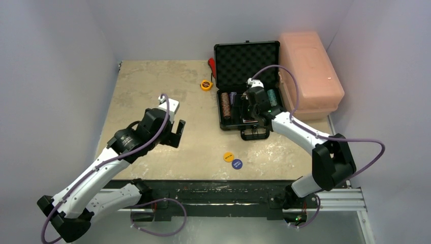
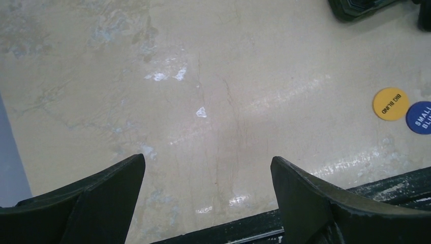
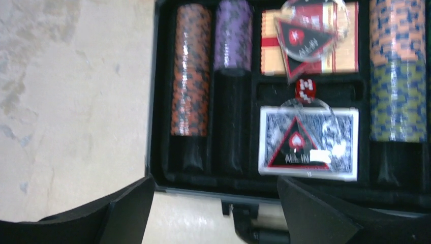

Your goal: Pack up texas hold em set

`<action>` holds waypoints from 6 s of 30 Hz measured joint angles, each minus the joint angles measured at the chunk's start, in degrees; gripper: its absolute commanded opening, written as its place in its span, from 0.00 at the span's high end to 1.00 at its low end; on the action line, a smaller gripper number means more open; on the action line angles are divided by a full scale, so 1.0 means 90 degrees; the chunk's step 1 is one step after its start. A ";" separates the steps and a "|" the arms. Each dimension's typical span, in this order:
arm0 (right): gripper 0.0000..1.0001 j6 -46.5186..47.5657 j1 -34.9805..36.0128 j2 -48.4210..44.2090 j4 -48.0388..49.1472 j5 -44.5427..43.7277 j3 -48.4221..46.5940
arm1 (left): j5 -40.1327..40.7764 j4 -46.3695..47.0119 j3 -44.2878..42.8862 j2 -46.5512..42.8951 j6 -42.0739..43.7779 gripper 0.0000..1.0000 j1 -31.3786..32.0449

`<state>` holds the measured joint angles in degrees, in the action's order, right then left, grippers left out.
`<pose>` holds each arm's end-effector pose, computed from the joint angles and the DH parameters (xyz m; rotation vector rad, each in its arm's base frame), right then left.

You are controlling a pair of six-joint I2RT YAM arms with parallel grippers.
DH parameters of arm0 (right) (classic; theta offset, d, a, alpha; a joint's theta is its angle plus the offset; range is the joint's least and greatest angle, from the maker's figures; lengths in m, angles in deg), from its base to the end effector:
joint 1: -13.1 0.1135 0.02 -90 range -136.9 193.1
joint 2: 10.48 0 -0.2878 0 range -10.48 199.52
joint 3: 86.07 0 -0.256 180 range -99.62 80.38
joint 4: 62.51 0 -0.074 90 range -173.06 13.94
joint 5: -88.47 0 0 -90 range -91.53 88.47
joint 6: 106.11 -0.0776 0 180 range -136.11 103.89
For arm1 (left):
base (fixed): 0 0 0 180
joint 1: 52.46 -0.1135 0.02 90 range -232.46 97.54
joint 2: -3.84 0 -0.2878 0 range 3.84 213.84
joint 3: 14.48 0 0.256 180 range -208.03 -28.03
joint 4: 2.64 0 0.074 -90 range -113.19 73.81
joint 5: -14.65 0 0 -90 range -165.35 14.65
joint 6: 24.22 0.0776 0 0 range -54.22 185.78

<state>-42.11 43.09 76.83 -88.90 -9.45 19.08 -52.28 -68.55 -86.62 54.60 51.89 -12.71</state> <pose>0.3292 0.1777 0.2511 -0.0039 2.2677 0.3706 0.1578 -0.0917 0.3278 0.3179 2.2498 -0.0157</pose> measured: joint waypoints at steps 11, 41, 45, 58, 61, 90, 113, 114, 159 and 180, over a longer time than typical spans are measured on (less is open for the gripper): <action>0.01 0.0253 0.0029 -0.0223 0.2552 -0.0811 0.1083 | -0.0996 0.0238 0.0000 0.0551 0.0141 0.07 0.0000; 0.01 0.0051 -0.0525 0.3189 0.5430 0.0673 -0.0580 | -0.0916 0.0503 0.0041 0.0491 0.0284 0.07 0.0000; 0.01 -0.0058 -0.0612 0.1919 0.5765 0.0896 0.0510 | -0.0899 0.0503 0.0041 0.0488 0.0284 0.07 -0.0002; 0.01 -0.0797 -0.0787 0.3548 0.6453 0.1498 -0.0117 | -0.0882 0.0503 0.0049 0.0260 0.0284 0.07 -0.0005; 0.01 -0.1115 -0.0911 0.4005 0.6635 0.1554 -0.0709 | -0.0872 0.0503 0.0063 0.0214 0.0284 0.07 -0.0012; 0.01 0.0697 -0.1328 -0.0119 0.3424 0.0675 -0.1647 | -0.1690 0.1676 -0.0602 0.3774 -0.0911 0.09 0.0772; 0.01 0.1498 -0.1838 0.0041 0.1783 -0.0345 -0.1991 | -0.1868 0.2382 -0.1328 0.5608 -0.0884 0.16 0.1994; 0.01 0.1498 -0.1841 0.0012 0.1783 -0.0342 -0.1991 | -0.1923 0.2380 -0.1277 0.5612 -0.0835 0.16 0.2062; 0.01 0.1501 -0.1889 -0.0136 0.1780 -0.0143 -0.1960 | -0.1319 0.2917 -0.1314 0.6421 -0.0454 0.41 0.2523; 0.01 0.1518 -0.1889 -0.0138 0.1717 -0.0100 -0.1960 | -0.1127 0.2909 -0.1338 0.6445 -0.0726 0.54 0.2557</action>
<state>-28.45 26.09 75.59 -73.45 -10.35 1.44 -62.42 -42.37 -98.66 112.61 45.36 10.30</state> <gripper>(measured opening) 0.987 0.486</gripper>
